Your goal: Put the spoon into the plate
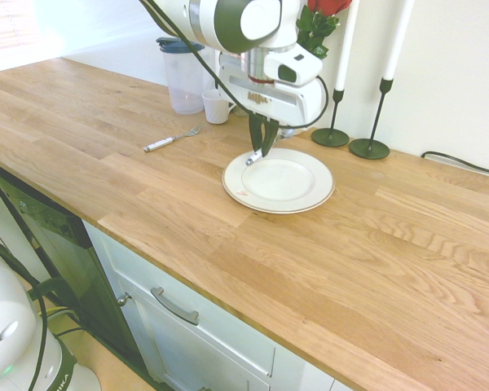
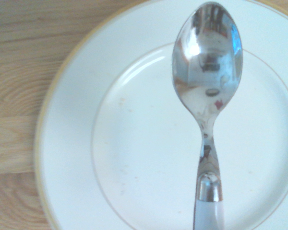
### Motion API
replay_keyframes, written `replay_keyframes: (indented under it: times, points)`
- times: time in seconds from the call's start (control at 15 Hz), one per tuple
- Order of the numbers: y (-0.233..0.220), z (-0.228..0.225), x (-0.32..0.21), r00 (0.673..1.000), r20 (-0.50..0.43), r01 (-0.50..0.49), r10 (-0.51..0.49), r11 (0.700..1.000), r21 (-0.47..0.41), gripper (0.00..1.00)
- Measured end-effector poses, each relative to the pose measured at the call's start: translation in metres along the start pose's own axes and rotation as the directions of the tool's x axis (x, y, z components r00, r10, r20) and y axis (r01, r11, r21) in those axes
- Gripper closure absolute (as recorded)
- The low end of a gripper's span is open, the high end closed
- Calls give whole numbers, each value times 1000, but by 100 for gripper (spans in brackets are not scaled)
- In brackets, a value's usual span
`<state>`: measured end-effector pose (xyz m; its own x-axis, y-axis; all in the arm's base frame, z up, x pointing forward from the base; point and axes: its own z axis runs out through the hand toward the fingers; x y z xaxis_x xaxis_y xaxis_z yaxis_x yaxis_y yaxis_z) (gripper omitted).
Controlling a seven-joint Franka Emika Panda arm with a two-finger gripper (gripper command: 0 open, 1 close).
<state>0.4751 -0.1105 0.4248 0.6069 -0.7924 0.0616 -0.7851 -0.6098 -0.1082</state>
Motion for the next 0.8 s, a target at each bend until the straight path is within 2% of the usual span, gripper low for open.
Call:
replay_keyframes:
  times: [0.47, 0.67, 0.73, 0.8]
  points:
    - [-1, 71, 15, 1000, 4, -3, 4, 1000, -24, 100]
    - [-5, 74, 19, 1000, 1, -1, 1, 1000, -24, 100]
    - [-8, 74, 19, 1000, 0, 3, -3, 1000, -22, 0]
    - [-11, 74, 18, 1000, 1, 7, -7, 1000, -23, 0]
